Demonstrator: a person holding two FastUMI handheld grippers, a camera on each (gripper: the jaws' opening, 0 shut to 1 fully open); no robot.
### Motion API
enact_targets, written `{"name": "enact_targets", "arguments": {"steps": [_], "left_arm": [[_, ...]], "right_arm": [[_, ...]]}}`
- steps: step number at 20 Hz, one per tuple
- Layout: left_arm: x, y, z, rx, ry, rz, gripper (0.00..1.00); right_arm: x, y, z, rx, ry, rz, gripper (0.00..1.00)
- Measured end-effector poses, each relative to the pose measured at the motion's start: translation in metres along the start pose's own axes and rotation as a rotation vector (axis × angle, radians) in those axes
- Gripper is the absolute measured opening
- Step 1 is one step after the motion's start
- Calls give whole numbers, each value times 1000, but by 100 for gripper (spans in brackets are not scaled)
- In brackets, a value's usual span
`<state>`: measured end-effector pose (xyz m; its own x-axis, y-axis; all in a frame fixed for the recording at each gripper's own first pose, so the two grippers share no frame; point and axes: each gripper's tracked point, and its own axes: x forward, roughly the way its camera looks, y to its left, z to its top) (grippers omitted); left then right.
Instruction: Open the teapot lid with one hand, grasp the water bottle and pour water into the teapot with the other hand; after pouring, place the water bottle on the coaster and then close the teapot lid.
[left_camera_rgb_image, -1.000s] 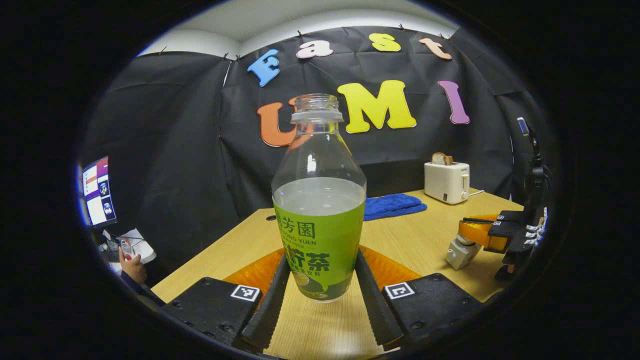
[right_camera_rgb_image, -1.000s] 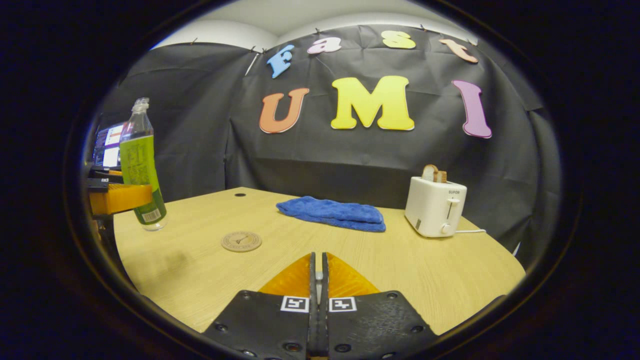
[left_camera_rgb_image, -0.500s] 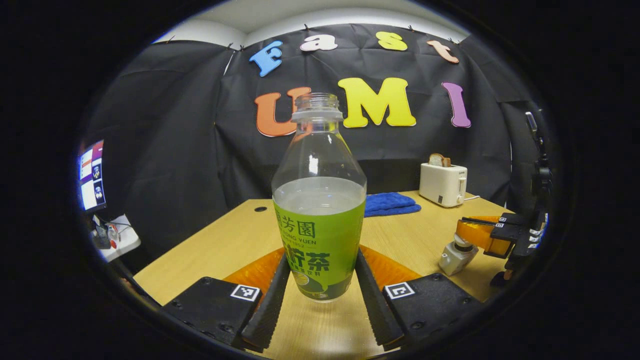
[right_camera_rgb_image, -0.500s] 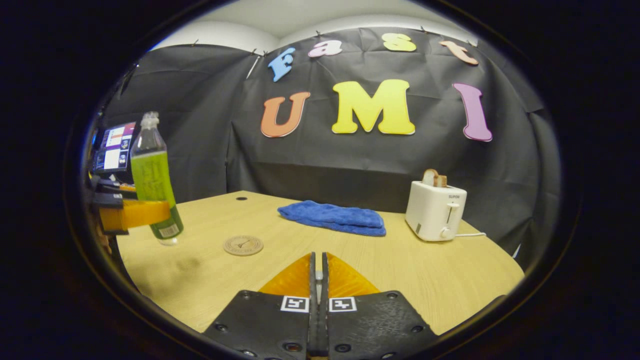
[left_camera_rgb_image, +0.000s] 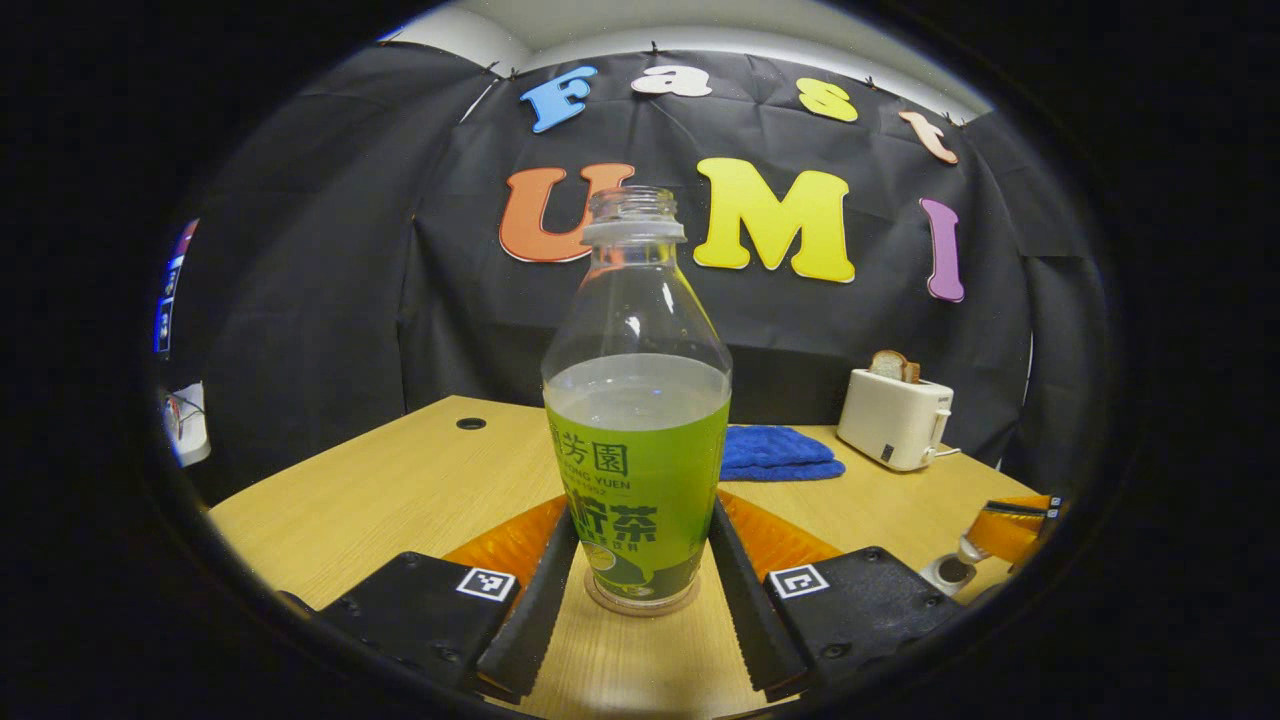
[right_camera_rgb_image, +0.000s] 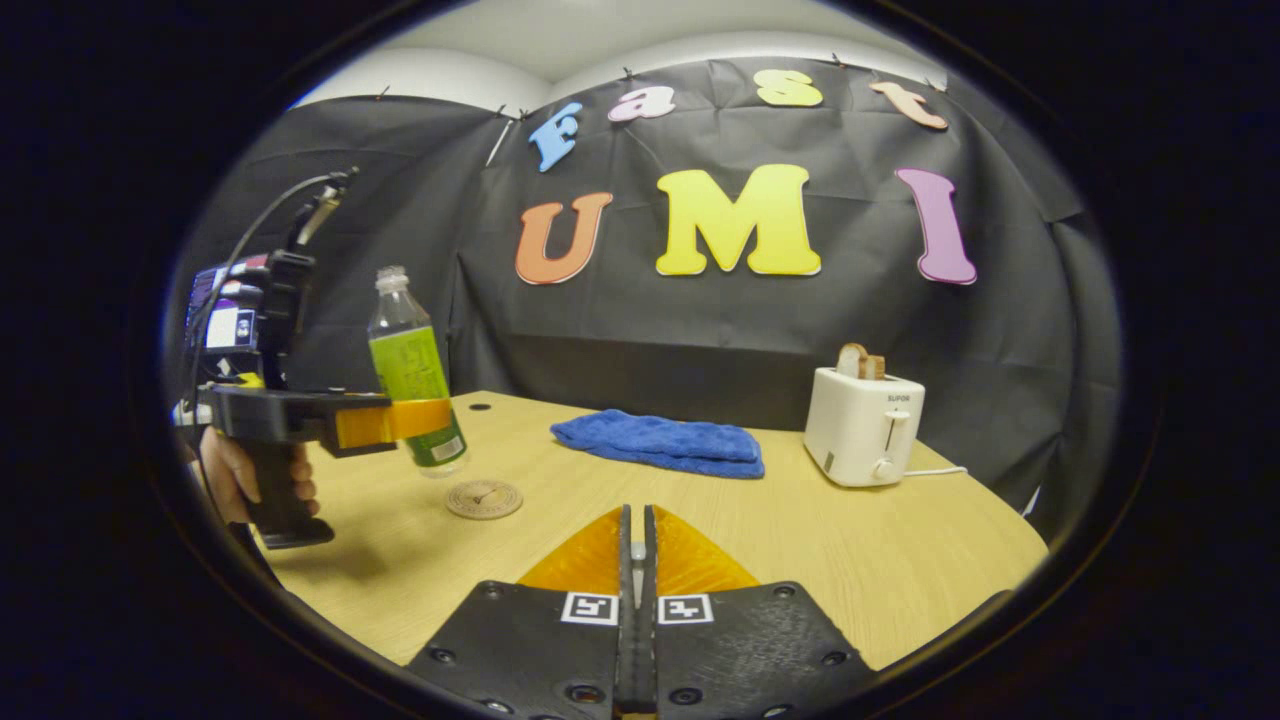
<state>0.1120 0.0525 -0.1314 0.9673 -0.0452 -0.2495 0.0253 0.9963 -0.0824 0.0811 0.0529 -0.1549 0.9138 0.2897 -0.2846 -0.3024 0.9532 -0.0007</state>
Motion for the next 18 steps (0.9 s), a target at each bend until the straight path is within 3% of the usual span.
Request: {"name": "enact_targets", "arguments": {"steps": [8,16,18], "left_arm": [[50,-1,-20,47,49,-3,77],[51,-4,-39,50,112,-16,81],[49,-5,-42,61,128,-19,85]], "right_arm": [[-3,-5,-1,18,3,-6,0],[-2,-7,-3,17,9,-15,0],[-1,-6,-3,17,9,-13,0]]}}
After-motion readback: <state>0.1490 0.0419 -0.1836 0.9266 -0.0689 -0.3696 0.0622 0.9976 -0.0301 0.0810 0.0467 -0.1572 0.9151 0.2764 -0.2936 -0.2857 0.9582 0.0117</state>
